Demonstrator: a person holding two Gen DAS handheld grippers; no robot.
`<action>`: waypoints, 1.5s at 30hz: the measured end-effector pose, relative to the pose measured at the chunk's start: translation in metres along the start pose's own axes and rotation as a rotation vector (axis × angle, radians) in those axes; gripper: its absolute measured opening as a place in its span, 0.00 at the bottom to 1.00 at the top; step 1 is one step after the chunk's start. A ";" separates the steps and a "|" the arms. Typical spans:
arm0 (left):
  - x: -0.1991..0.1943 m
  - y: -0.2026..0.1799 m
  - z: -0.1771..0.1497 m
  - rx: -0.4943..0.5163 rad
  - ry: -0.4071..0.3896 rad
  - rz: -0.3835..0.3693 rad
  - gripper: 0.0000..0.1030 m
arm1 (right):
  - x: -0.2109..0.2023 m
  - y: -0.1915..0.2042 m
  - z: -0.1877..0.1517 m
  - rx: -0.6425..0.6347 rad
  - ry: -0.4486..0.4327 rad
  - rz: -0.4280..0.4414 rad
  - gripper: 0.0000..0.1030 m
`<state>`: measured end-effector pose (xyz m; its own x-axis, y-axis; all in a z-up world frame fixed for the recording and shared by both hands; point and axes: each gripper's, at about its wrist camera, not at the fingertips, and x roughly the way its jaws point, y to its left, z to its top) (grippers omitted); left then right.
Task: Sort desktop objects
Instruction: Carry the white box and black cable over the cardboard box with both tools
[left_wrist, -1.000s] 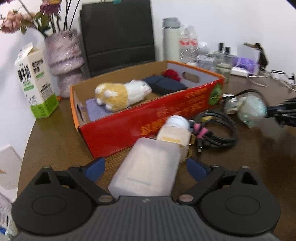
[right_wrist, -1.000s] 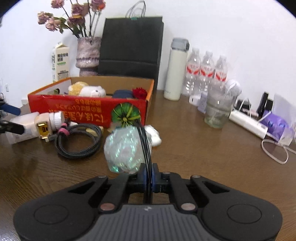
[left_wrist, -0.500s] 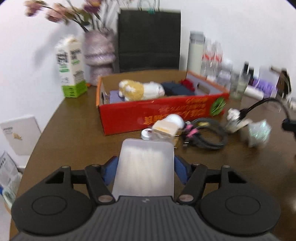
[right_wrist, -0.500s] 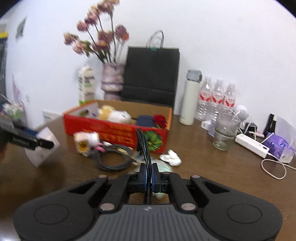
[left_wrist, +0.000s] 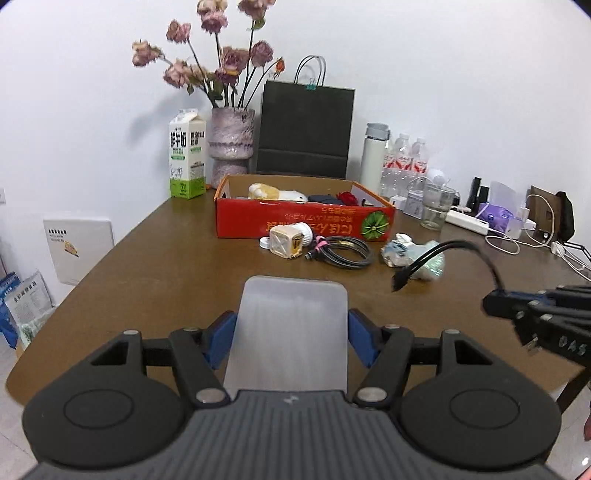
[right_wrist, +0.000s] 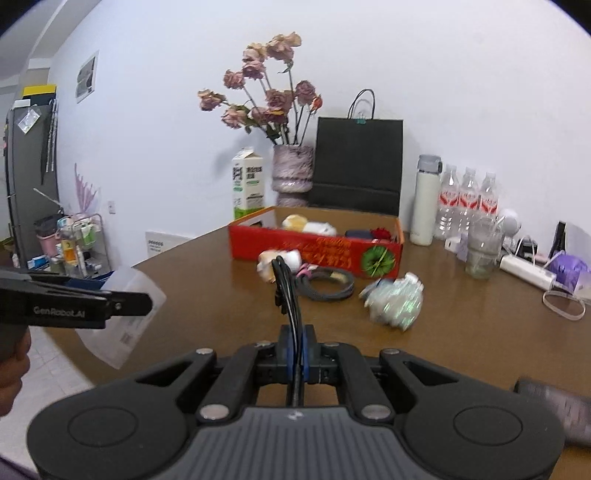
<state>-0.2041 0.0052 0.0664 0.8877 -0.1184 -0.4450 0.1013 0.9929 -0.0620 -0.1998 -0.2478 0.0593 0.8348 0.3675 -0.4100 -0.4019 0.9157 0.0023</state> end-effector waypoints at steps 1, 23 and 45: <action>-0.006 -0.002 -0.003 0.009 -0.011 0.000 0.64 | -0.005 0.005 -0.003 -0.008 0.002 0.006 0.04; 0.119 0.057 0.149 -0.059 -0.117 -0.017 0.64 | 0.090 -0.034 0.139 -0.096 -0.188 -0.014 0.04; 0.424 0.079 0.217 -0.085 0.342 0.137 0.64 | 0.452 -0.144 0.198 0.410 0.340 0.074 0.04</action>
<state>0.2776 0.0355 0.0662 0.6877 0.0052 -0.7260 -0.0585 0.9971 -0.0483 0.3101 -0.1815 0.0542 0.6135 0.4225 -0.6672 -0.2183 0.9027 0.3709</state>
